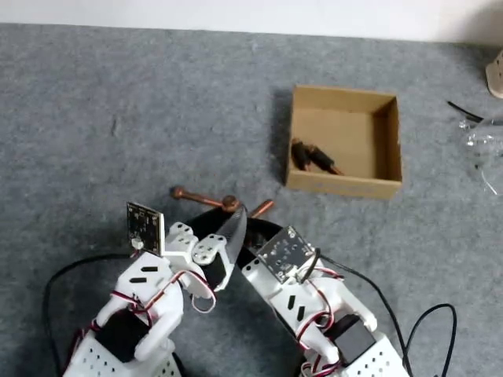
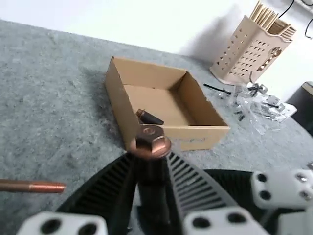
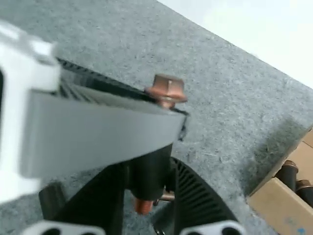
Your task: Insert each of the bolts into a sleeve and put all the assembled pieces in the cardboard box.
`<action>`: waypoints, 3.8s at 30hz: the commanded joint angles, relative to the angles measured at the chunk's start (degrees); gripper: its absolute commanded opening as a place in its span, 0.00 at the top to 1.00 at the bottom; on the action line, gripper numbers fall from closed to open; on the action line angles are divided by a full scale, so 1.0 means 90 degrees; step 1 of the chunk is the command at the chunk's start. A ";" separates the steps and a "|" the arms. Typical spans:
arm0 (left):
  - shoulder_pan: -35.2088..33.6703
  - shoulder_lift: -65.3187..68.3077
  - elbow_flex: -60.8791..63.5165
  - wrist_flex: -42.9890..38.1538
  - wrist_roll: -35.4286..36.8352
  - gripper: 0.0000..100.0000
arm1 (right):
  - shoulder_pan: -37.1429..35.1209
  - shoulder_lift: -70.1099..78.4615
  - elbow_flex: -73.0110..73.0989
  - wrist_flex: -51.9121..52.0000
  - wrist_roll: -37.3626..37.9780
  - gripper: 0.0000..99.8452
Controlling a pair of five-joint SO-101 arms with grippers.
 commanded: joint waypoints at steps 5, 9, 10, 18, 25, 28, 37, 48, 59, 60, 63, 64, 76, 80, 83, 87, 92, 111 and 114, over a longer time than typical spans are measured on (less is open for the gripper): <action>-0.0171 0.0015 0.0063 -0.0039 0.0068 0.54 | 0.0063 -0.0112 -0.0239 -0.0278 0.0068 1.00; -0.1245 0.0005 -0.0230 -0.0254 0.0957 0.53 | 0.0063 -0.0112 -0.0239 -0.0278 0.0068 1.00; -0.1587 0.0005 -0.0357 -0.0361 0.1241 0.53 | 0.0063 -0.0112 -0.0239 -0.0278 0.0068 1.00; -0.2789 0.0005 -0.0659 -0.0567 0.2374 0.53 | 0.0063 -0.0112 -0.0239 -0.0288 0.0068 1.00; -0.2593 0.0054 -0.0474 0.0059 0.0625 0.65 | 0.0063 -0.0112 -0.0239 -0.0288 0.0068 1.00; -0.2369 0.0054 -0.0464 0.0215 -0.0361 0.80 | 0.0073 -0.0112 -0.0239 -0.0288 0.0068 1.00; -0.2838 0.0005 0.0259 0.0127 -0.2598 0.96 | 0.0464 -0.0103 -0.0073 -0.0562 0.0029 1.00; -0.4098 0.0054 0.0737 -0.0527 -0.4024 0.98 | 0.0640 -0.0063 0.1060 -0.1861 0.0059 1.00; -0.4303 0.0015 0.0777 -0.0557 -0.4063 0.98 | 0.2505 0.0093 0.0454 -0.1861 0.0059 1.00; -0.4303 0.0015 0.0777 -0.0557 -0.4063 0.98 | 0.2593 0.0259 0.0220 -0.1851 0.0068 1.00; -0.4303 0.0015 0.0777 -0.0557 -0.4063 0.98 | 0.2877 0.1275 -0.0562 -0.1880 0.0029 1.00; -0.4303 0.0015 0.0777 -0.0557 -0.4063 0.98 | 0.2945 0.1744 -0.0874 -0.1880 0.0029 1.00; -0.4303 0.0054 0.0777 -0.0557 -0.4063 0.98 | 0.3932 0.8073 -0.5573 -0.1871 -0.0684 1.00; -0.4303 0.0054 0.0777 -0.0557 -0.4063 0.98 | 0.4342 0.9812 -0.7136 -0.1255 -0.1094 1.00; -0.4303 0.0054 0.0777 -0.0557 -0.4063 0.98 | 0.4440 1.0857 -0.7985 -0.0845 -0.1133 1.00; -0.4303 0.0054 0.0777 -0.0557 -0.4063 0.98 | 0.4449 1.1736 -0.8552 -0.0454 -0.1133 1.00; -0.4293 0.0054 0.0777 -0.0567 -0.4063 0.98 | 0.4440 1.2176 -0.8581 -0.0454 -0.1143 1.00; -0.4274 0.0054 0.0777 -0.0567 -0.4063 0.98 | 0.4449 1.2772 -0.8562 -0.0435 -0.1084 0.70; -0.4274 0.0054 0.0777 -0.0567 -0.4063 0.98 | 0.4469 1.2713 -0.8454 -0.0396 -0.1084 0.70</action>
